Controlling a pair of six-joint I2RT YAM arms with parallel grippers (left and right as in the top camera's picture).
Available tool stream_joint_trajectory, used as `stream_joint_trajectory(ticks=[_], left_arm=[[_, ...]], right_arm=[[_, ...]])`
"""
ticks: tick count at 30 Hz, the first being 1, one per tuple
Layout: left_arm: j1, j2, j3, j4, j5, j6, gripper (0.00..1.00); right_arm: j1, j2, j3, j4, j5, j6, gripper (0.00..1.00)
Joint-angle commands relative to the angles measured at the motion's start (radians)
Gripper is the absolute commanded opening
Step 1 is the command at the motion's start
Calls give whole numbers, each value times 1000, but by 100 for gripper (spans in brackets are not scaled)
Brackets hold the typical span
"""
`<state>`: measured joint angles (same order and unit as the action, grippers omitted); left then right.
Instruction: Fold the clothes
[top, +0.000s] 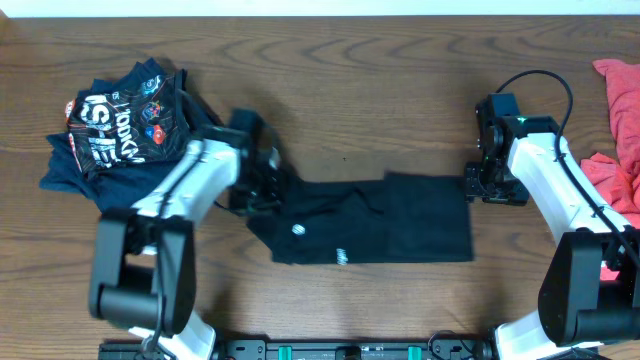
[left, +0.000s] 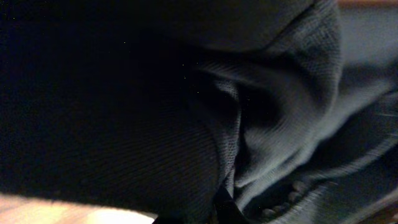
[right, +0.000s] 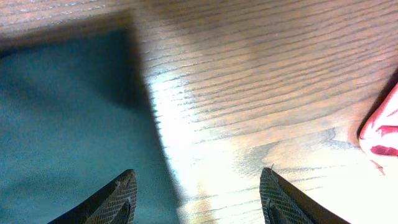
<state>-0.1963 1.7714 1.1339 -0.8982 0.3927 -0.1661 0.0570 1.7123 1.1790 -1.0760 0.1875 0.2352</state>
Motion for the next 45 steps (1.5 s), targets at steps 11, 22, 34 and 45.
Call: stream_joint_trajectory(ticks=[11,22,34,45], left_arm=[[143,-64,227,-232,-125,92,6],[143,-64,293,-272,-125,91,6],[143,-64,305,-275,-113,90,6],[26,-68,337,-257,225,19,6]], right_arm=[[-7,-14,-13,56,-167,-163,51],[55,-10,-174,264,-497,-260,41],[189,-8,-248,402,-454,-258,39],[232,-8,-280,442,-419,-229,36]])
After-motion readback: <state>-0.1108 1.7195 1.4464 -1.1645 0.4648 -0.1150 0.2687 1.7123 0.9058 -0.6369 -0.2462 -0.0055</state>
